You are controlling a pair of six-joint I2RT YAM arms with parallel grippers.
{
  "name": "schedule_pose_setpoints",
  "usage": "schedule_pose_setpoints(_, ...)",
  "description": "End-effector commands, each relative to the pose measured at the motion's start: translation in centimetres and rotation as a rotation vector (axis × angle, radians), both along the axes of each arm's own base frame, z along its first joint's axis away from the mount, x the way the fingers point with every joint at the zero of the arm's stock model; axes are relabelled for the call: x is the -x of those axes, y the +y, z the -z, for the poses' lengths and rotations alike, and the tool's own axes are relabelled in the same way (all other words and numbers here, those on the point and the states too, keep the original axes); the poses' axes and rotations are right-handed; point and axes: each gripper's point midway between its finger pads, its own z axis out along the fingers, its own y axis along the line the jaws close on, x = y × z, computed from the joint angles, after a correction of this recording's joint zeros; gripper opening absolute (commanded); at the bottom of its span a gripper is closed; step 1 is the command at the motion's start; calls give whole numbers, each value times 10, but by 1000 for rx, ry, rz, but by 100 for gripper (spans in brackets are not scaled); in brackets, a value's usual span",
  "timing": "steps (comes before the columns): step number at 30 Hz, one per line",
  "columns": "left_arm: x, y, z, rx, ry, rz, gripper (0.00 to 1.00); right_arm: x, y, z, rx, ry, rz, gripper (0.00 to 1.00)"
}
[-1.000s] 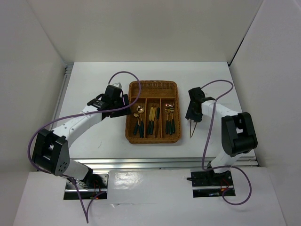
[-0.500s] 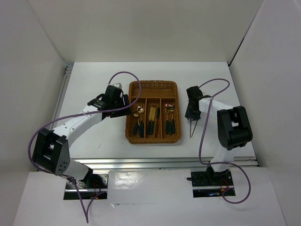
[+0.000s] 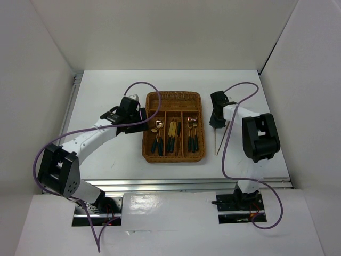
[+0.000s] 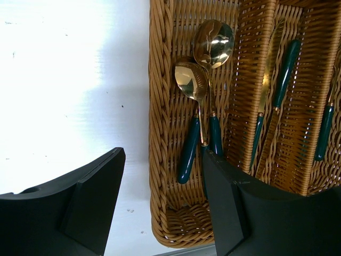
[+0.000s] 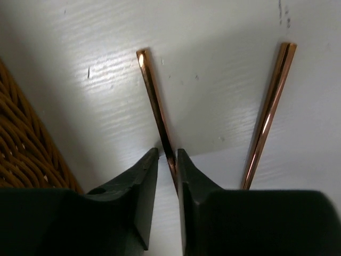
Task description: Sort the eating utensils into containers
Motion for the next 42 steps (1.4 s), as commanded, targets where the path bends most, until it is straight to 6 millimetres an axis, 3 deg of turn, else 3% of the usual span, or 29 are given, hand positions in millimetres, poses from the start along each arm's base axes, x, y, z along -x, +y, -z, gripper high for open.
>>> schedule_pose_setpoints(1, -8, 1, -9, -6, -31, 11, 74, 1, -11, 25, -3, 52, 20, 29)
schedule_pose_setpoints(9, -9, -2, -12, 4, -37, 17, 73, 7, -18, 32, 15, 100, 46, 4)
schedule_pose_setpoints(12, -7, -6, -12, 23, -29, 33, 73, 2, -19, 10, 18, 68, 59, 2)
schedule_pose_setpoints(14, -5, -14, -27, 51, -61, 67, 73, -6, -16, -19, -8, 7, 53, 2)
schedule_pose_setpoints(19, 10, -60, -63, 172, -169, 275, 74, -15, 0, -90, -38, -146, 2, 0)
schedule_pose_setpoints(23, 16, -95, -94, 238, -238, 400, 74, -10, 13, -130, -6, -198, -38, 0)
schedule_pose_setpoints(25, 20, -111, -102, 263, -255, 459, 76, -4, 27, -141, 3, -213, -73, 0)
schedule_pose_setpoints(26, 23, -124, -106, 276, -273, 501, 76, -6, 31, -155, 4, -251, -79, 0)
schedule_pose_setpoints(30, 22, -151, -125, 345, -344, 578, 78, 7, 59, -182, -43, -297, -147, 0)
schedule_pose_setpoints(35, 18, -178, -126, 434, -372, 616, 83, 20, 81, -217, -191, -400, -199, 1)
schedule_pose_setpoints(37, 16, -185, -116, 458, -354, 625, 83, 25, 90, -224, -239, -431, -225, 1)
schedule_pose_setpoints(38, 16, -193, -122, 498, -373, 654, 85, 28, 95, -235, -277, -456, -236, 3)
schedule_pose_setpoints(40, 17, -204, -109, 536, -340, 698, 85, 31, 99, -231, -299, -452, -254, 3)
schedule_pose_setpoints(42, 23, -215, -112, 602, -326, 754, 85, 29, 100, -233, -307, -461, -247, 3)
